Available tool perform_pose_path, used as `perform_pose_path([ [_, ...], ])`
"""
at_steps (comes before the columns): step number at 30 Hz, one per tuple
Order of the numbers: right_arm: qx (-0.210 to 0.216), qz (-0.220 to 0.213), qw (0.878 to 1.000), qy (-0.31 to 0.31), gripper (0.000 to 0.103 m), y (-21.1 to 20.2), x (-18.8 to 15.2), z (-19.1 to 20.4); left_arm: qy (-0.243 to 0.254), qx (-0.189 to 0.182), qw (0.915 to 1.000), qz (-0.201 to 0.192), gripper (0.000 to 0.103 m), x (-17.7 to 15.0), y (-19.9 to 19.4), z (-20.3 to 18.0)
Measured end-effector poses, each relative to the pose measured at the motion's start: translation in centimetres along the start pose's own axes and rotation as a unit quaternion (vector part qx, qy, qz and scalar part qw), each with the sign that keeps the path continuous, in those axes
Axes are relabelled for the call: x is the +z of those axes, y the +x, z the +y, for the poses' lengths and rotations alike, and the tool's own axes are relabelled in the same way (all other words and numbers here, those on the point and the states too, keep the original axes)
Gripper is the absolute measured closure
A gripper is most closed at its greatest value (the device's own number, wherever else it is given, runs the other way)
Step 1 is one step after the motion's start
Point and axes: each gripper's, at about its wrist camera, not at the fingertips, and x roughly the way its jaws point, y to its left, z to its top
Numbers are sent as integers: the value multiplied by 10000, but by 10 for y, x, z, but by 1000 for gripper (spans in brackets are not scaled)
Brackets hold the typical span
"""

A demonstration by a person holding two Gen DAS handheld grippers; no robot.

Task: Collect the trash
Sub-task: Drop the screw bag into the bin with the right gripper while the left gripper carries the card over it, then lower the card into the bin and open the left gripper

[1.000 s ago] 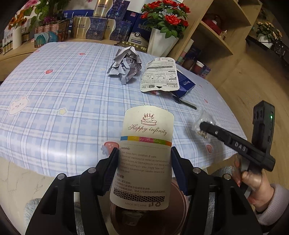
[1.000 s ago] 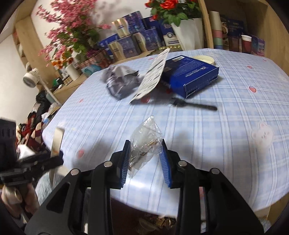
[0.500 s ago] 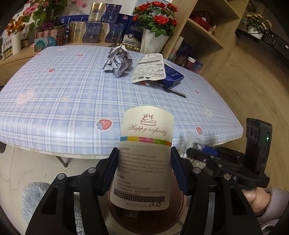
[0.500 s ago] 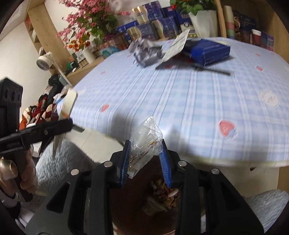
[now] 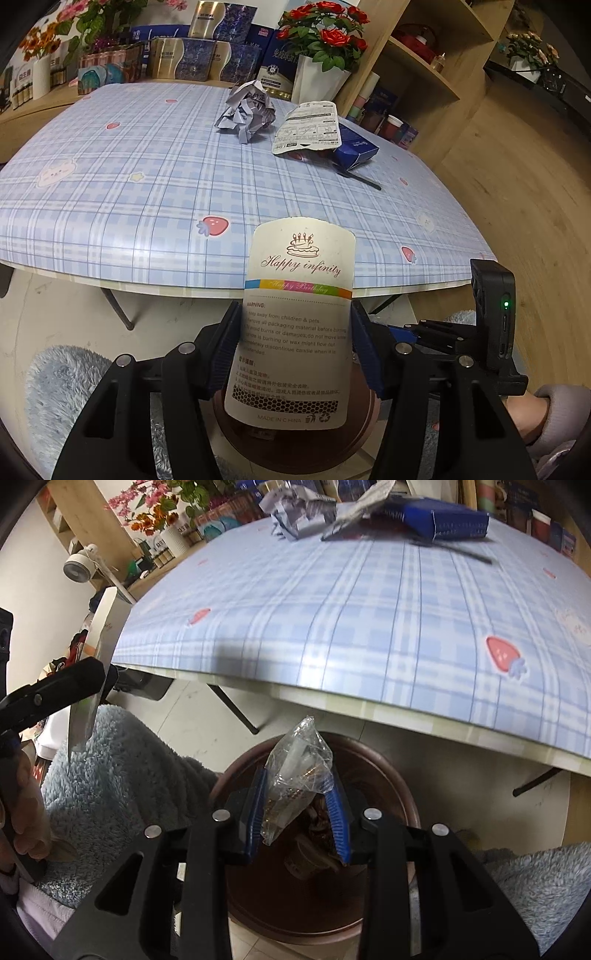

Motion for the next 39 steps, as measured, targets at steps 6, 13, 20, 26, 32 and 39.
perform_pose_path([
  [6, 3, 199, 9996, -180, 69, 11, -1, 7, -159, -22, 9999, 36, 45, -3, 4, 6],
  [13, -9, 293, 9991, -314, 65, 17, 1, 14, -214, -27, 9997, 85, 44, -5, 6, 7],
  [20, -288, -384, 9981, -391, 34, -11, 6, 17, -187, -32, 9997, 121, 44, -6, 9, 5],
  [26, -856, -1527, 9839, -355, 7, -52, 13, 11, 14, -67, 9996, 291, 43, -10, 18, -5],
  [32, -1537, -2114, 9652, -45, 6, -75, 13, -21, 352, -117, 9975, 596, 42, -16, 31, -20],
  [39, -1856, -2086, 9595, 380, 6, -72, 7, -43, 661, -74, 9929, 984, 41, -24, 49, -33],
])
